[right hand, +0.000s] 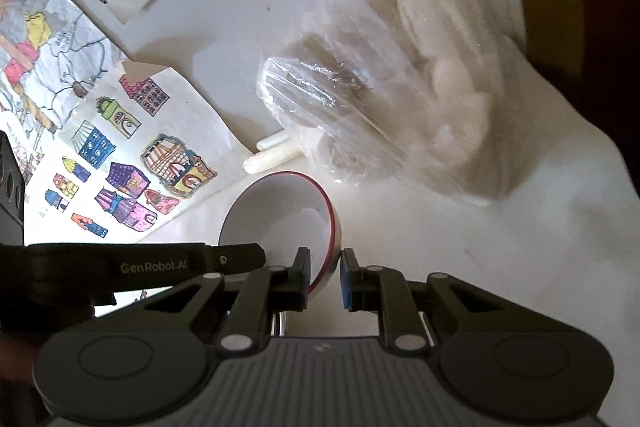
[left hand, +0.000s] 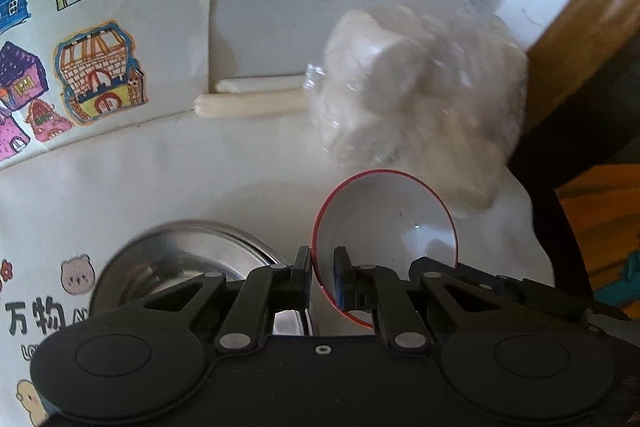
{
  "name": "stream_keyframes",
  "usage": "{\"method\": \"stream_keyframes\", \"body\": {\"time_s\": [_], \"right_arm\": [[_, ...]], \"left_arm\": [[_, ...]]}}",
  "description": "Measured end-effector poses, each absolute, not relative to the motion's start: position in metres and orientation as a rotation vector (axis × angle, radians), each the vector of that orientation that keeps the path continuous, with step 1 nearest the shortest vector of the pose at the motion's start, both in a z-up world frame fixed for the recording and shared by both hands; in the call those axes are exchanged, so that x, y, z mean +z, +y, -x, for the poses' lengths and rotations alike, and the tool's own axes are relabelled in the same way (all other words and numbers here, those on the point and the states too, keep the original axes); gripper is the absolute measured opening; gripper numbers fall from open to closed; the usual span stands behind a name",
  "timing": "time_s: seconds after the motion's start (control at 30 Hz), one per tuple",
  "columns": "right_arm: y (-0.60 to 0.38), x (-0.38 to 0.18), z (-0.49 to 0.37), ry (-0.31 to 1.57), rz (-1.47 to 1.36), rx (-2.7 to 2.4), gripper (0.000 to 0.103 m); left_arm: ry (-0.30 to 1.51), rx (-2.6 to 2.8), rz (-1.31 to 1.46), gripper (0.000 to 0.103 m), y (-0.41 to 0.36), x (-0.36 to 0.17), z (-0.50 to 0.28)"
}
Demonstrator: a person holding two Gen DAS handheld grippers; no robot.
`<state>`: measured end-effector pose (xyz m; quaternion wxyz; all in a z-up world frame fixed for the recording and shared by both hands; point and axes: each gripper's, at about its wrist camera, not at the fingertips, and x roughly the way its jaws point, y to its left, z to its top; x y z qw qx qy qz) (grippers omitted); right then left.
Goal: Organize plates and bowls
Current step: 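Lift the white bowl with both grippers and carry it over the steel bowl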
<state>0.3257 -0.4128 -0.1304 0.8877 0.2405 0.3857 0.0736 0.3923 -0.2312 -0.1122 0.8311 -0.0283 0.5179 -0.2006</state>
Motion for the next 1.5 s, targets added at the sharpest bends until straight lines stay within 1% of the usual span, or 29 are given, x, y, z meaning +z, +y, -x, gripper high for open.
{"method": "stream_keyframes", "body": {"time_s": [0.23, 0.67, 1.5], "right_arm": [[-0.418, -0.122, -0.284, 0.776, -0.489, 0.116, 0.017], [-0.399, -0.114, -0.231, 0.776, -0.461, 0.107, 0.018], [-0.378, -0.117, -0.184, 0.809, -0.433, 0.145, 0.018]], "left_arm": [[1.085, -0.475, 0.056, 0.011, -0.237, -0.097, -0.353], [1.1, -0.503, 0.072, 0.011, -0.216, -0.1, -0.309], [1.099, -0.496, 0.099, 0.011, -0.19, -0.107, -0.255]]}}
